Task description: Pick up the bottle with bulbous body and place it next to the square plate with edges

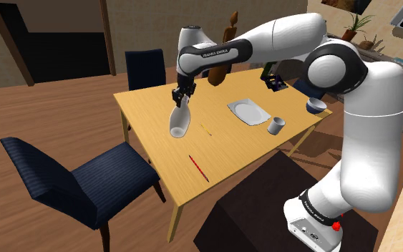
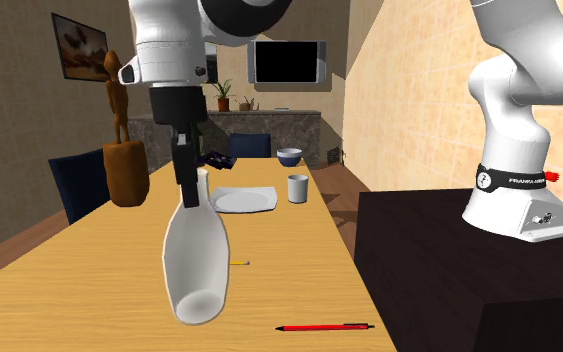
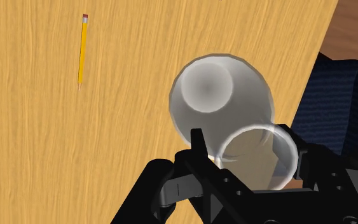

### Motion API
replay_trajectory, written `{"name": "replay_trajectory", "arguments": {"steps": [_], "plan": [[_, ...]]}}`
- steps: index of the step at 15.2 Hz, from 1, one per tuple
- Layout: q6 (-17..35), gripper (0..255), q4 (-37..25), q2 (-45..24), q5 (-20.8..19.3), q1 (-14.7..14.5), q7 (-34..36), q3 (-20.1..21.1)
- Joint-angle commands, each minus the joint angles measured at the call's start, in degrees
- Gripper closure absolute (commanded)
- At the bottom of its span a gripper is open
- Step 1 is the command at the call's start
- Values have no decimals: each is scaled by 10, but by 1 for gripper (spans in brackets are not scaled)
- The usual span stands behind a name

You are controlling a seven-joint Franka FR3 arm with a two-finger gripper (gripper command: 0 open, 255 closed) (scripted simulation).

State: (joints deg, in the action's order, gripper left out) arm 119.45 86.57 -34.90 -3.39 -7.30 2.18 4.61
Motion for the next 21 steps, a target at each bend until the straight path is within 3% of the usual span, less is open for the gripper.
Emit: {"name": "replay_trajectory", "arguments": {"steps": [1,21], "plan": [[-12,255,-6,7,1,0,-1,0],[-142,255,-90,52,6,0,-5,3]]}}
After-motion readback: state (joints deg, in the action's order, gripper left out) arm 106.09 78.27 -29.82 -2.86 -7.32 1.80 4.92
